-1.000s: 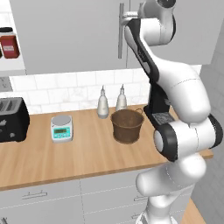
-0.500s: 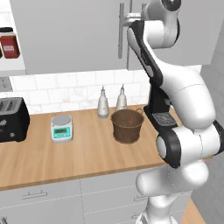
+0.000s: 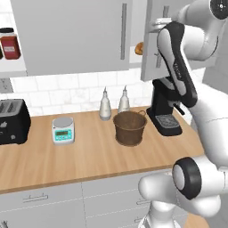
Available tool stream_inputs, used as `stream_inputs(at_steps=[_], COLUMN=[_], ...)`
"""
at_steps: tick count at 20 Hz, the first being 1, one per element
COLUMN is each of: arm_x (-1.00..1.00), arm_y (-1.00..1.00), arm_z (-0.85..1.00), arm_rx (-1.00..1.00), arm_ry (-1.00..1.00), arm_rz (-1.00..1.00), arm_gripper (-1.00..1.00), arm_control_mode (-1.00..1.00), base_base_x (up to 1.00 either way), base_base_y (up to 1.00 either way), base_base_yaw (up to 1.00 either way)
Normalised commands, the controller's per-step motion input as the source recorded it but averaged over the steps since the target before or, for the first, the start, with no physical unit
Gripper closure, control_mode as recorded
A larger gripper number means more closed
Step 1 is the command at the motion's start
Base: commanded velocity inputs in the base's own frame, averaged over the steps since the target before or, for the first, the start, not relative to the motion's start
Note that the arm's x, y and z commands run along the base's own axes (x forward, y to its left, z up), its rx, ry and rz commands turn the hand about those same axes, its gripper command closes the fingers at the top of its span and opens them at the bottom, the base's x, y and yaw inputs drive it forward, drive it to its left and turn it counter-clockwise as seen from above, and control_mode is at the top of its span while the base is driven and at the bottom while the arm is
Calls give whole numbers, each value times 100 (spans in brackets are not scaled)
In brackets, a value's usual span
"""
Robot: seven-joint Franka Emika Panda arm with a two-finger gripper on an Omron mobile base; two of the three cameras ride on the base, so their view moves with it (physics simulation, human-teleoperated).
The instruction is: Open the cabinet, pick up the bread from the cabinet and place it in the basket. Then move the basket to the dining counter.
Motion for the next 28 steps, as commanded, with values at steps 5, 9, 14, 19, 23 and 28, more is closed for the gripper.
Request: stream_inputs(at_steps=[5, 9, 14, 19, 23, 28], arm_x=[-100, -100, -75, -56, -80, -100], arm_y=[-100, -100, -98, -27, 0, 5], arm_z=[0, -28, -27, -13, 1, 0], arm_rx=[0, 0, 4, 0, 0, -1], arm_ry=[1, 1, 0, 5, 11, 8], arm_rz=[9, 1, -1, -2, -24, -42], arm_gripper=[100, 100, 100, -100, -100, -100], arm_control_mode=[-100, -100, -100, -100, -100, -100], base_base_x=[0, 0, 0, 0, 0, 0], base_base_y=[0, 0, 0, 0, 0, 0], base_base_yaw=[0, 0, 0, 0, 0, 0])
